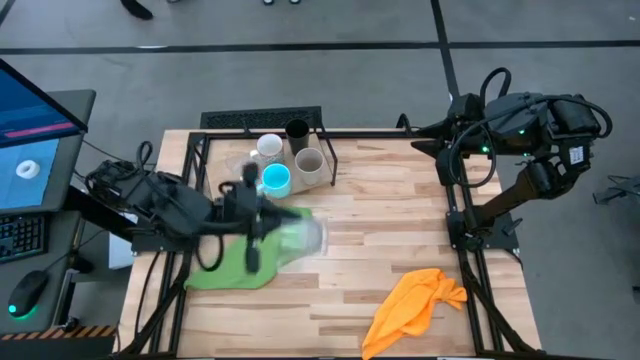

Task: Stack small to large cups/mugs on shelf
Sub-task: Put the transparent mug on the shelf

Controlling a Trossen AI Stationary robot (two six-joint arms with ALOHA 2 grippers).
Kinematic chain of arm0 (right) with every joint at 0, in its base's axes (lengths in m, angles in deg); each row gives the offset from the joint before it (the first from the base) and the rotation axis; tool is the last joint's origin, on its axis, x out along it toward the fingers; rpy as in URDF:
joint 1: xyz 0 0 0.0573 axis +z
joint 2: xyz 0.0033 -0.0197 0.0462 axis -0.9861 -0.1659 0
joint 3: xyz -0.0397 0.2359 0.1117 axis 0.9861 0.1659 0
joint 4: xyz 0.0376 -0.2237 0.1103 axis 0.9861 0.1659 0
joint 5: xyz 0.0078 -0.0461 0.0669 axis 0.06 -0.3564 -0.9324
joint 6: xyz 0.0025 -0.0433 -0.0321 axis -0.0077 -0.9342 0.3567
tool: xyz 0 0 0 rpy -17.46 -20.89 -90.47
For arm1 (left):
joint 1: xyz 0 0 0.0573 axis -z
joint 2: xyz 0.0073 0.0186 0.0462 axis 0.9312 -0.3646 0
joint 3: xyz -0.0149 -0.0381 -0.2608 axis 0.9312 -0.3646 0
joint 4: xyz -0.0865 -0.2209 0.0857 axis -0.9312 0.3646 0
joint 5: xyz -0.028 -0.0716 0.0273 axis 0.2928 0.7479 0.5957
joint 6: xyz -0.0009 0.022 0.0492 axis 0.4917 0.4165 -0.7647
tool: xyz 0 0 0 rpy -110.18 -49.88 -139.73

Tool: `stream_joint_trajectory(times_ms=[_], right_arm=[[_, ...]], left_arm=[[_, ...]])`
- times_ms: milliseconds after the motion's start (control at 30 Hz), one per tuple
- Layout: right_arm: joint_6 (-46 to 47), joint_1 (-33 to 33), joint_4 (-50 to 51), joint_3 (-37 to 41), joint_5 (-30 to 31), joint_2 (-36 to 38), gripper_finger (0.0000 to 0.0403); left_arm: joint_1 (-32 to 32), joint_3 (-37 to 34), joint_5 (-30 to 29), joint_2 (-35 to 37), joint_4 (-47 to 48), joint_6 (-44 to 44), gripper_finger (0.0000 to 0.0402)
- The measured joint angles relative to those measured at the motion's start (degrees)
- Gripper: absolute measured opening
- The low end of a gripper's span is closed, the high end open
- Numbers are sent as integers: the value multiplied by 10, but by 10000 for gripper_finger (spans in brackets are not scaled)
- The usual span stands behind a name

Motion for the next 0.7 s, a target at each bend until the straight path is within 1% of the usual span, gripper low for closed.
stream_joint_trajectory(times_ms=[100, 233, 300, 400, 467, 700], right_arm=[[0, 0, 0, 0, 0, 0, 175], [1, 0, 0, 0, 0, 0, 175], [2, 0, 0, 0, 0, 0, 175], [2, 0, 0, 0, 0, 0, 175], [2, 0, 0, 0, 0, 0, 175], [2, 0, -1, 0, 0, 0, 175]], left_arm=[[-3, 0, -160, -1, 47, 50, 0], [-4, 0, -370, -1, 77, 116, 0], [-4, 0, -447, -1, 78, 130, 0], [-4, 0, -540, -1, 78, 123, 0], [-4, 0, -592, -1, 78, 102, 0], [-31, 0, -597, -1, 70, 55, 0]])
